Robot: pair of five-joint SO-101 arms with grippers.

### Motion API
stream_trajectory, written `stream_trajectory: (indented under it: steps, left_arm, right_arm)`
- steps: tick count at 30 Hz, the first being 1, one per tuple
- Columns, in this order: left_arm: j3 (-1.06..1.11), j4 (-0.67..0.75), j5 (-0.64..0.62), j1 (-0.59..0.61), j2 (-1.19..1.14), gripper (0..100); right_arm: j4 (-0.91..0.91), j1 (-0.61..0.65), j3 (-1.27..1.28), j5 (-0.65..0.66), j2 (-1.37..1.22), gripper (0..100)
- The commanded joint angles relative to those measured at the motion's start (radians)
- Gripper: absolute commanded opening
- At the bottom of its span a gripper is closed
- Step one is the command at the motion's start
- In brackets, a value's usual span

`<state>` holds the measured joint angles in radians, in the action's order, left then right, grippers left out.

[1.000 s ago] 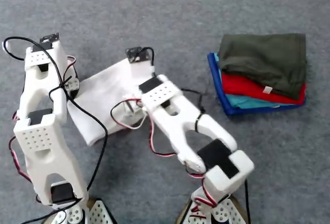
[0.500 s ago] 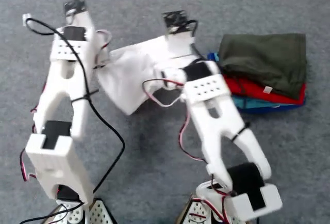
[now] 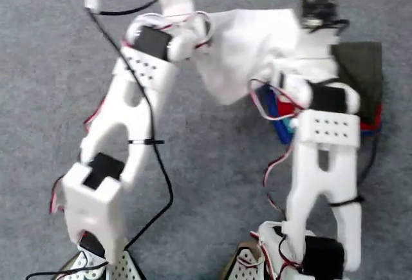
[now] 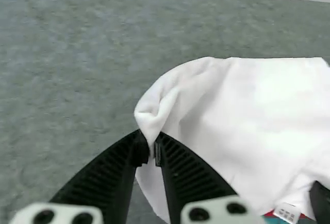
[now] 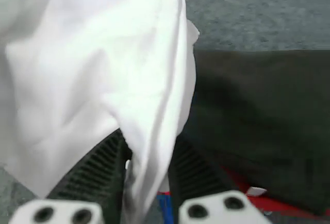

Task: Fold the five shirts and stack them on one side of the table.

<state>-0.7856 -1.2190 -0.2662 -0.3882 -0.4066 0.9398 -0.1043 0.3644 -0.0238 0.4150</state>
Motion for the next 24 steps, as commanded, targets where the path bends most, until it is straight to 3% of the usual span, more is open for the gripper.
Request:
stream_trajectory:
  steps: [1,10,17,24]
  left_arm:
    - [-0.221,0.015,-0.031,-0.066,-0.114,2]
    - [-0.651,0.029,-0.032,-0.175,-0.461,2]
    - [-0.674,0.164,-0.034,-0.195,-0.550,2]
    - [-0.674,0.172,-0.034,-0.222,-0.558,2]
  right_arm:
    - [-0.005,-0.117,-0.022,0.028,0.056,0.2]
    - [-0.091,-0.262,-0.012,0.041,0.047,0.2]
    - [-0.091,-0.311,-0.008,0.041,-0.038,0.2]
    - [-0.091,-0.341,-0.005,0.041,-0.051,0.2]
